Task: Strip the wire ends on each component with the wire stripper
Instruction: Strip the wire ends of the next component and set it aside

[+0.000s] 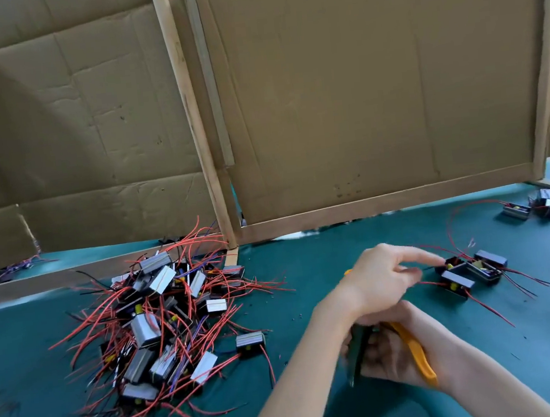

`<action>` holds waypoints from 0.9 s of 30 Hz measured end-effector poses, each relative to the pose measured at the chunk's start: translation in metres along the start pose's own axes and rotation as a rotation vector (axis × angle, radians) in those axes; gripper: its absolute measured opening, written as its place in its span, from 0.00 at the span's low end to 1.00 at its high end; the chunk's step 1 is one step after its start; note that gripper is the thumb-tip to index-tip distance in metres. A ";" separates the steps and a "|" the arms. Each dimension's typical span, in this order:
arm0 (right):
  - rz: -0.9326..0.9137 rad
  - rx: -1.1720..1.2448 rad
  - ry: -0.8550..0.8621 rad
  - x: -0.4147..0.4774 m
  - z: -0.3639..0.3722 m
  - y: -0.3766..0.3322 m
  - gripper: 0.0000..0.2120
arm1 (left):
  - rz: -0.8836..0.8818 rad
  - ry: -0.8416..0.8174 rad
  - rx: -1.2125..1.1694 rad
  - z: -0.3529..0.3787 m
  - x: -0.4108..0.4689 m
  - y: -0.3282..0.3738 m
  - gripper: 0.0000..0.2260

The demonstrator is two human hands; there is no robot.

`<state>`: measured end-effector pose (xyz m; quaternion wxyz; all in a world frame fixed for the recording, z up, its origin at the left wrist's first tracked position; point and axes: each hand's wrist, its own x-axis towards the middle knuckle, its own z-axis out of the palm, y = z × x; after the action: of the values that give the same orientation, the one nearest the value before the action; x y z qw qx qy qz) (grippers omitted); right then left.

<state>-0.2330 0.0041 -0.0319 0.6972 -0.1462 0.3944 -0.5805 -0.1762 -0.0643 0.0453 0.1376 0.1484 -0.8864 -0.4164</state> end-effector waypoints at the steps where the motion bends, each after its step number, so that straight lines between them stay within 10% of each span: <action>1: 0.012 -0.006 0.004 -0.001 0.000 -0.001 0.12 | -0.024 -0.030 0.020 -0.015 -0.013 -0.004 0.17; 9: 0.046 -0.070 0.055 -0.003 0.010 -0.004 0.03 | -0.602 -0.493 0.562 -0.107 -0.088 -0.064 0.21; 18: 0.057 -0.036 0.074 -0.008 0.009 -0.008 0.04 | -0.487 -0.073 0.467 -0.099 -0.084 -0.112 0.02; 27: 0.057 -0.065 0.050 -0.011 0.013 -0.007 0.04 | -0.363 0.063 0.270 -0.113 -0.092 -0.118 0.05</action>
<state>-0.2289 0.0088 -0.0151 0.6982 -0.1430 0.4345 -0.5507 -0.0328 -0.1803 0.0124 0.0670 0.3357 -0.8880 -0.3071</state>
